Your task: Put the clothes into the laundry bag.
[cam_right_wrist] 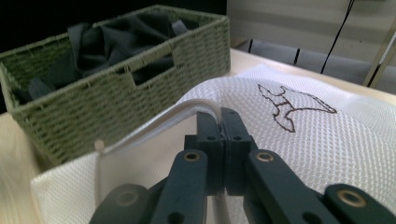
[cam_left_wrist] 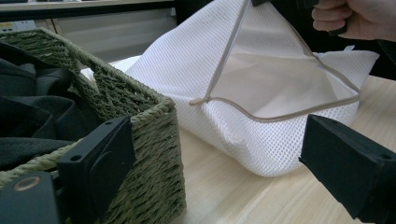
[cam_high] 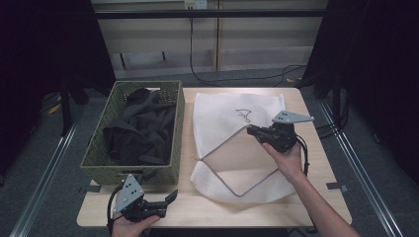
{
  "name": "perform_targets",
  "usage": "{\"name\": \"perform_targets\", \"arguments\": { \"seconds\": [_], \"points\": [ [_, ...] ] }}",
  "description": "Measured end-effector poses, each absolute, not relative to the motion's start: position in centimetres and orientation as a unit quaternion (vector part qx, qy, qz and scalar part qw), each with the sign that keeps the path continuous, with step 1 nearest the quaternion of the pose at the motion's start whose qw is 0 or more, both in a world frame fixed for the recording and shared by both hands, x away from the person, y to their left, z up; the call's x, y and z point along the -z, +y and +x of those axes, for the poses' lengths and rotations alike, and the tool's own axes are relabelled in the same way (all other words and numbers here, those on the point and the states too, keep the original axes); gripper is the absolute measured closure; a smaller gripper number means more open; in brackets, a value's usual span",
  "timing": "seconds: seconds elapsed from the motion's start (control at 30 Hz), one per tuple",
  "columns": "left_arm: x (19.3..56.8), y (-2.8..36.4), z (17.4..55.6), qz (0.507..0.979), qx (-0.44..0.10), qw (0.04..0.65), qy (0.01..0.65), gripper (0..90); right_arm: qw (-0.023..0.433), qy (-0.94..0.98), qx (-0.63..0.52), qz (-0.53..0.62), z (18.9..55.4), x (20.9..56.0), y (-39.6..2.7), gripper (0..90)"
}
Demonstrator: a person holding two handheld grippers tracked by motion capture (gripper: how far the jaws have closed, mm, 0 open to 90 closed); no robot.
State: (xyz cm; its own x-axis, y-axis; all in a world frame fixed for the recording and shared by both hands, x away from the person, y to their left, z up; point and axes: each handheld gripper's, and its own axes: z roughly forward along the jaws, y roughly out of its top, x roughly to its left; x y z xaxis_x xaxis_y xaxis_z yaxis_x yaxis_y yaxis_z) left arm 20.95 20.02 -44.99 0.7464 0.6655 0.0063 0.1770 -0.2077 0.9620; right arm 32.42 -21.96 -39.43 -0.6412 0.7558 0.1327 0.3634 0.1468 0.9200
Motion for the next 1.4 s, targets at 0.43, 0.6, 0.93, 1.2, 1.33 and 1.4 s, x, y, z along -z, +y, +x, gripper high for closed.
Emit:
{"name": "perform_targets", "arguments": {
  "seconds": [0.43, 0.6, 0.93, 1.2, 1.33, 1.4],
  "points": [
    [43.3, 22.0, 22.1, 0.739, -0.224, 0.564, 0.292, 12.0, 0.188, 0.738, -0.530, 0.372, 32.5, 39.1, -21.8, 88.6],
    [41.9, 23.3, 22.9, 0.743, -0.235, 0.556, 0.290, 11.3, 0.186, 0.739, -0.531, 0.372, 32.5, 39.2, -21.8, 88.6],
    [39.7, 25.1, 26.3, 0.753, -0.221, 0.533, 0.315, 8.4, 0.183, 0.743, -0.526, 0.371, 32.5, 39.4, -21.9, 88.6],
    [37.2, 25.1, 28.8, 0.758, -0.237, 0.520, 0.316, 10.1, 0.182, 0.743, -0.525, 0.374, 32.6, 39.4, -22.0, 88.6],
    [36.0, 25.3, 30.5, 0.754, -0.242, 0.517, 0.325, 10.0, 0.182, 0.743, -0.524, 0.375, 32.6, 39.4, -22.0, 88.6],
    [35.8, 25.4, 31.5, 0.761, -0.240, 0.508, 0.325, 9.7, 0.181, 0.744, -0.523, 0.373, 32.6, 39.4, -22.0, 88.6]
  ]
}}
